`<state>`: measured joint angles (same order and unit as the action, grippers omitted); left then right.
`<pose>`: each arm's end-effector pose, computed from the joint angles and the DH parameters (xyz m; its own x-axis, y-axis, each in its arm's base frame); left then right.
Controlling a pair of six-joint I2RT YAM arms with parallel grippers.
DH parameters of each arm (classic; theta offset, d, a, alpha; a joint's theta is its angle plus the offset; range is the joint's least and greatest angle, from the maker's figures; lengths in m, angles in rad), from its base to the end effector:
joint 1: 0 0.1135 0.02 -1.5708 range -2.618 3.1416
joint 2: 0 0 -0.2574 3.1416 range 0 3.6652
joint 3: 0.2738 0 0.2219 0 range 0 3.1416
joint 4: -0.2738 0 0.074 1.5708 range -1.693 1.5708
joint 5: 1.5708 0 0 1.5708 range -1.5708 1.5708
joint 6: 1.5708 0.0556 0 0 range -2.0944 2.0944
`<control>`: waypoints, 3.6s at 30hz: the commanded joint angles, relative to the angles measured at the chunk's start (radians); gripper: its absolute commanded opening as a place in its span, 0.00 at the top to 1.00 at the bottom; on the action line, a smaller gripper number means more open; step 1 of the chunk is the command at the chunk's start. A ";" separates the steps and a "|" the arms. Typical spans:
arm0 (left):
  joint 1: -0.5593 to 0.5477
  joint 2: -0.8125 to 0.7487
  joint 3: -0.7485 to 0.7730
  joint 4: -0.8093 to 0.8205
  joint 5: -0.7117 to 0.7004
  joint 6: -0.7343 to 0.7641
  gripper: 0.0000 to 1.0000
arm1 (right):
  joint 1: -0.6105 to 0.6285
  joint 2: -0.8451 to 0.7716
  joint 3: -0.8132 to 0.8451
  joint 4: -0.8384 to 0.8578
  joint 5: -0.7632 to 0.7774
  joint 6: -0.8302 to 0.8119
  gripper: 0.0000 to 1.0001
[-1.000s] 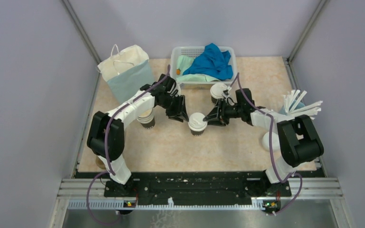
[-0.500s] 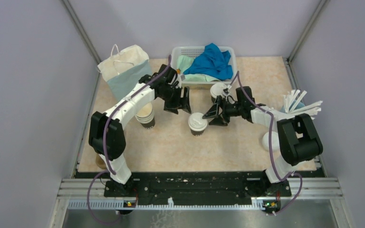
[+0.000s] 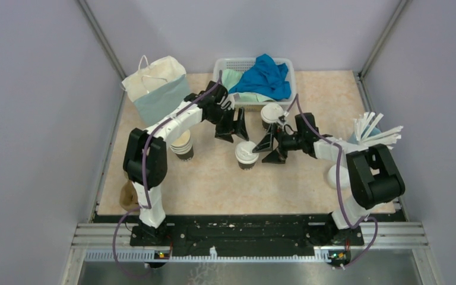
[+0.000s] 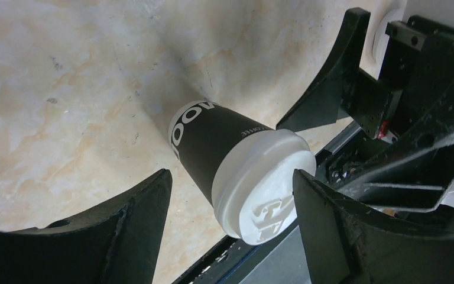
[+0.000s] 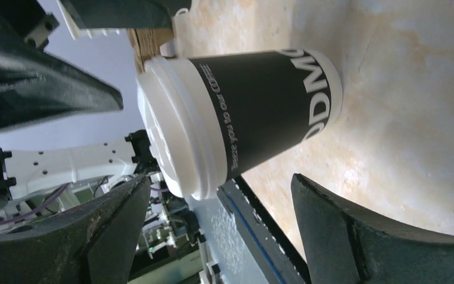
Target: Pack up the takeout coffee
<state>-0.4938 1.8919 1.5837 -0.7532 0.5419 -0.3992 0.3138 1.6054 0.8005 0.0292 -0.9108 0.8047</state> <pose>0.3231 -0.2065 0.2439 -0.9522 0.1344 -0.2743 0.2794 0.7461 -0.6044 0.2693 0.1336 0.1827 -0.9847 0.1450 -0.0964 -0.0232 0.4394 0.8980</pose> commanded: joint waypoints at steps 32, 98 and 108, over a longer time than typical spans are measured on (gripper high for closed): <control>0.011 0.002 -0.177 0.140 0.020 -0.031 0.37 | 0.097 0.045 -0.210 0.283 0.025 0.077 0.22; 0.038 -0.598 -0.027 0.048 -0.359 0.017 0.03 | 0.514 0.221 0.907 -1.001 0.957 -0.629 0.02; 0.041 -0.663 -0.072 0.043 -0.449 0.020 0.02 | 0.521 0.199 0.864 -0.983 0.998 -0.631 0.05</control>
<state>-0.4534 1.2583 1.5246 -0.7418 0.1314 -0.3901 0.8330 1.8404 1.6627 -0.9646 0.0635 0.1905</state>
